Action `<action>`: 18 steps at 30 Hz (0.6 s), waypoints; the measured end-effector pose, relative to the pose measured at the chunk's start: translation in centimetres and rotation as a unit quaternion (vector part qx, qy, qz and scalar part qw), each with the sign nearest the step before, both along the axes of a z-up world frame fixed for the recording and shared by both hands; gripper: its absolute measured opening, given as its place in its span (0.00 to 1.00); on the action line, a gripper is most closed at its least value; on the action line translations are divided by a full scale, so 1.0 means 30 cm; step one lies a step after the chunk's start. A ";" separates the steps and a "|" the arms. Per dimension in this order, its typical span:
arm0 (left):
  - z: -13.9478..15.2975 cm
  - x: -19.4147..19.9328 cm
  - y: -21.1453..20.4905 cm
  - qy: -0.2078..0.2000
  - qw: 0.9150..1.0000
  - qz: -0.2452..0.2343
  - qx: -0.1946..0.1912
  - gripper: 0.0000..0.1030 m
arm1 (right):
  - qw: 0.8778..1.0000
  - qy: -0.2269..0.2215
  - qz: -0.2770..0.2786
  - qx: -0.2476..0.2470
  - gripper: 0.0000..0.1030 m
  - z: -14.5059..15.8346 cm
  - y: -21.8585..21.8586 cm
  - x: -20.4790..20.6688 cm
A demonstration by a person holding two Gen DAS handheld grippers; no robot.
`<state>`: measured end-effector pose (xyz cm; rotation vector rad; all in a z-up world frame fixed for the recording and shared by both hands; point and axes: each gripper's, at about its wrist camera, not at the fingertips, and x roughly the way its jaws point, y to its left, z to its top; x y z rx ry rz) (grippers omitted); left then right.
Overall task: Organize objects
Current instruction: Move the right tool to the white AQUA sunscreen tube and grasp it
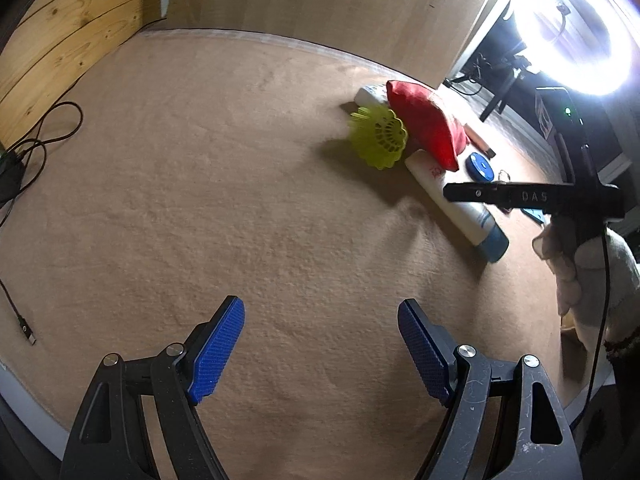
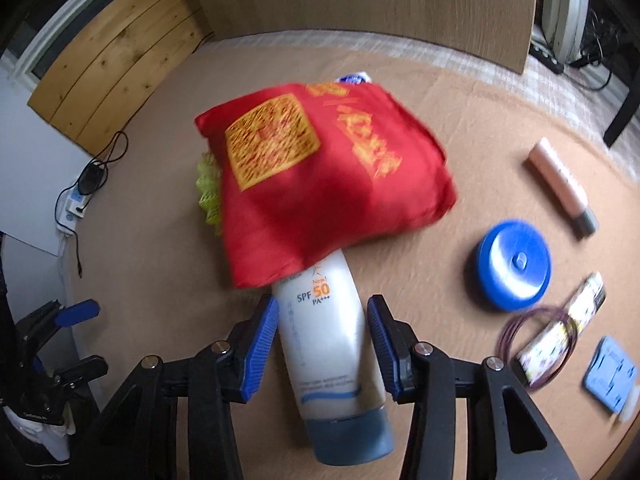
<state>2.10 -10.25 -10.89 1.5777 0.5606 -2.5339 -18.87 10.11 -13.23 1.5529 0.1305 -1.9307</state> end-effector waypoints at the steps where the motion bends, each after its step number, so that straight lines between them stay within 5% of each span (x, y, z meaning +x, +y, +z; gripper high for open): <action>1: -0.002 -0.008 0.005 0.000 1.000 -0.002 0.001 0.79 | 1.000 -0.003 -0.004 -0.003 0.41 -0.002 0.007 0.010; 18: -0.018 -0.122 0.214 -0.002 0.996 -0.090 0.019 0.80 | 0.990 -0.037 -0.112 -0.074 0.45 -0.020 0.147 0.243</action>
